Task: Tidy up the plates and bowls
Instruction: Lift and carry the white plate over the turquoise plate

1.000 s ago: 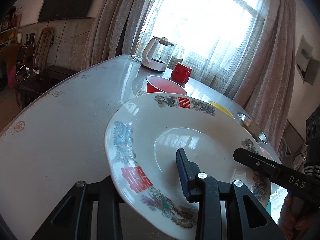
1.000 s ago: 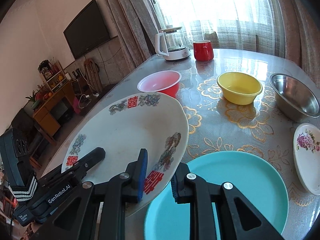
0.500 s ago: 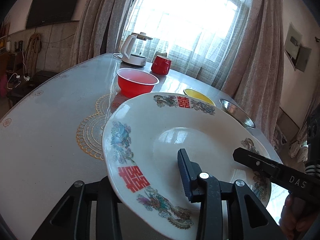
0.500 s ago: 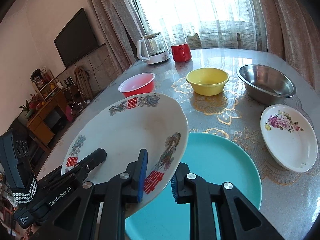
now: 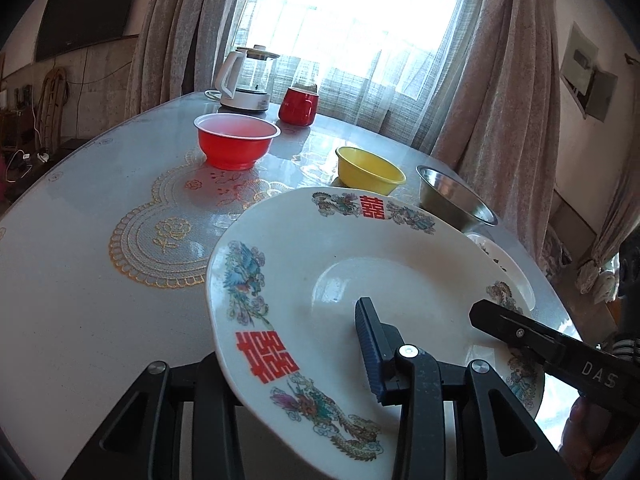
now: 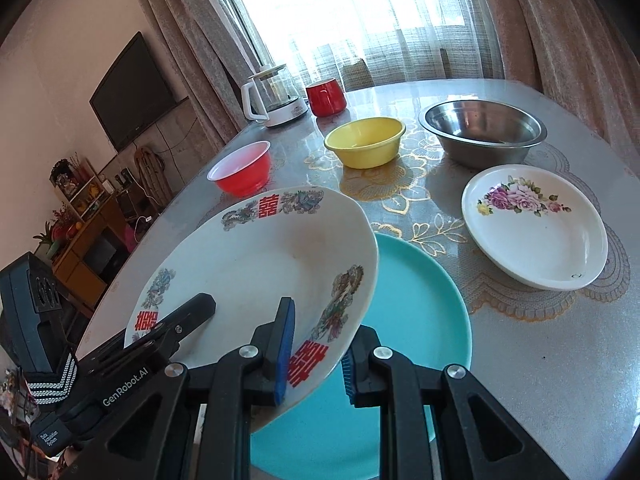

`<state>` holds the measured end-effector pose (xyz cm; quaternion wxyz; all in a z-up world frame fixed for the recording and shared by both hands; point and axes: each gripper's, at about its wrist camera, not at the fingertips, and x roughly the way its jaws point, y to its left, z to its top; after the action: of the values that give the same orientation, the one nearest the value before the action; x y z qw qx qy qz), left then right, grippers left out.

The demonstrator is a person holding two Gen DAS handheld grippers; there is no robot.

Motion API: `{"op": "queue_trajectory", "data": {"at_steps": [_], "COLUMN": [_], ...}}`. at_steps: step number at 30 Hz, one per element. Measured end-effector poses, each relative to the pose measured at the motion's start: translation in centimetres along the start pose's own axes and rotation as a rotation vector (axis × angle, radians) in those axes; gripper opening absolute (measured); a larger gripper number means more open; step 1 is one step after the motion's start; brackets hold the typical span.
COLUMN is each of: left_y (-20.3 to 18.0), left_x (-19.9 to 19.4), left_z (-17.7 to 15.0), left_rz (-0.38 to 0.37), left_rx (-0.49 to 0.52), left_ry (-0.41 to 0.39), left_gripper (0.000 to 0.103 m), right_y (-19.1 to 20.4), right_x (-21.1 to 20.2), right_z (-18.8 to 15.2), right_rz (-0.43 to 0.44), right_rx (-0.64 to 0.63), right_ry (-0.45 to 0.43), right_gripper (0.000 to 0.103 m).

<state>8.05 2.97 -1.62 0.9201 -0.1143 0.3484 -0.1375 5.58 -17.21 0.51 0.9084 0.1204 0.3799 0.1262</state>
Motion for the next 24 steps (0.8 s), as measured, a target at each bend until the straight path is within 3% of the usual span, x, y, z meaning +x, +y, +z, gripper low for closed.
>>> {"op": "queue_trajectory", "data": {"at_steps": [24], "left_y": [-3.2], "left_x": [2.2], "left_z": [-1.0], "left_rz": [0.017], "left_rx": [0.103], "left_ry": [0.097], "left_gripper": [0.041], "right_y": [-4.0], "right_x": [0.0], "right_z": [-2.0], "right_rz": [-0.045], "right_rx": [0.124], "right_ry": [0.031], "right_gripper": [0.022]}}
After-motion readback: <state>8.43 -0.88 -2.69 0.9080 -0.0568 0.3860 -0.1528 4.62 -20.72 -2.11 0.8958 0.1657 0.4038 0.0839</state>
